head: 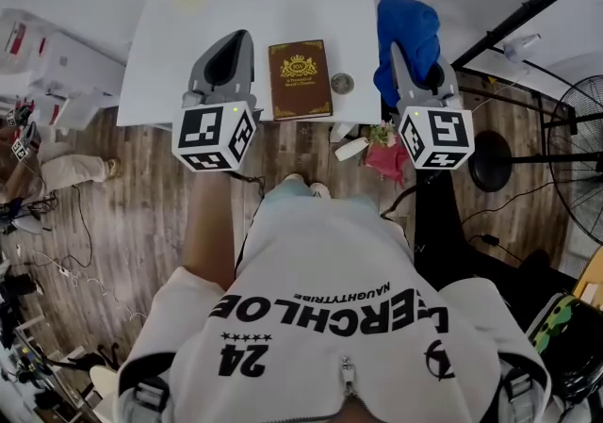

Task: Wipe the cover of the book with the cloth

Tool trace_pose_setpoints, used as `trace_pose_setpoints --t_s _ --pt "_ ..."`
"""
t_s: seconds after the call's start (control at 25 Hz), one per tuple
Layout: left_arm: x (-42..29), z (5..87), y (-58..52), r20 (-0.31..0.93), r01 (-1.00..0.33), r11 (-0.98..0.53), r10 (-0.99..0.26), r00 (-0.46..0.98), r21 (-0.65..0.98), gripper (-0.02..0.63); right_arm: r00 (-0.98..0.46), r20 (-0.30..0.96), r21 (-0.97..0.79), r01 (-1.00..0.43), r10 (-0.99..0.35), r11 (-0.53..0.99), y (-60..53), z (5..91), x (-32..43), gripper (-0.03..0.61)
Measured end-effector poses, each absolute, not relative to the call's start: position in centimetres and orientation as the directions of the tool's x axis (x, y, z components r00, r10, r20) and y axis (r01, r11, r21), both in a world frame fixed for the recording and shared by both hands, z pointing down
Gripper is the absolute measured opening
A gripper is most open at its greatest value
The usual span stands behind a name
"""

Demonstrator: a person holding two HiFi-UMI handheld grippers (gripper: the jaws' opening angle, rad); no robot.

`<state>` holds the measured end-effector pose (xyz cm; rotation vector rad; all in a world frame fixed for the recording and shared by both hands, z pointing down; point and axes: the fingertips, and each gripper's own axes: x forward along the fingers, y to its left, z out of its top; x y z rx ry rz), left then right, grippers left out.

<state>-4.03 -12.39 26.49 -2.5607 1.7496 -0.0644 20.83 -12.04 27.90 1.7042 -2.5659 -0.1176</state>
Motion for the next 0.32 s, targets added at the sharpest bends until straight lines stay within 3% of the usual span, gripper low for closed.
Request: trace_pose_setpoints --t_s 0.32 --pt "-3.66 26.52 -12.4 0.015 -0.926 -0.373 -0.928 0.373 -0.057 0.058 -0.386 0.009 0.105 -0.917 -0.922 0.385 -11.87 27.93 20.67 0.104"
